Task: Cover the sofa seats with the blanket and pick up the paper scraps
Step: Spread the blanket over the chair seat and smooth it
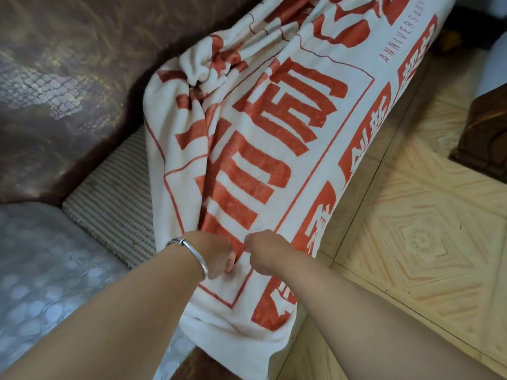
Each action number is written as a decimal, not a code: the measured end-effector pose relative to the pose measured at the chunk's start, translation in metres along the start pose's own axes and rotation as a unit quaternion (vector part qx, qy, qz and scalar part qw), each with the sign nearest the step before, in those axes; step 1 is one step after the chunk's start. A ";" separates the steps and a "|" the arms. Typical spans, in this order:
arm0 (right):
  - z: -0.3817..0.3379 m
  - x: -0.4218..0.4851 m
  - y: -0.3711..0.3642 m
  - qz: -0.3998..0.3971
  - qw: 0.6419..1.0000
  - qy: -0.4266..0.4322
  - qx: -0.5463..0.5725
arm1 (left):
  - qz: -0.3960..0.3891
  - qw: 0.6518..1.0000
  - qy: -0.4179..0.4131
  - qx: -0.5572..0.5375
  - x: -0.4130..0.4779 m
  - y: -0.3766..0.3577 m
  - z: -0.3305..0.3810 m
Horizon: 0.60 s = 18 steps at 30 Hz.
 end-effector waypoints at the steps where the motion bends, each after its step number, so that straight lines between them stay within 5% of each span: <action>1: -0.002 0.003 0.004 -0.020 1.000 0.007 -0.005 | -0.035 0.999 0.008 0.018 0.000 0.003 -0.001; 4: -0.002 0.009 0.023 0.017 1.000 0.005 0.007 | -0.042 0.998 0.031 0.031 0.003 0.015 -0.005; 8: 0.020 0.015 0.074 0.129 0.990 -0.021 -0.043 | 0.184 0.978 0.048 -0.083 0.020 0.057 -0.013; 11: 0.046 0.026 0.108 0.149 0.985 -0.028 -0.081 | 0.271 0.954 0.040 -0.124 0.034 0.091 0.001; 18: 0.102 0.058 0.177 0.134 0.983 0.015 -0.124 | 0.211 0.939 0.182 -0.201 0.072 0.148 0.029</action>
Point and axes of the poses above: each hand's wrist, its own x-axis towards the middle knuckle, its own y-axis out of the back of the hand, z = x × y, the point moved 2 cm from there along x, towards the middle knuckle, and after that the axes turned 11 degrees about y, right-handed, at the moved point
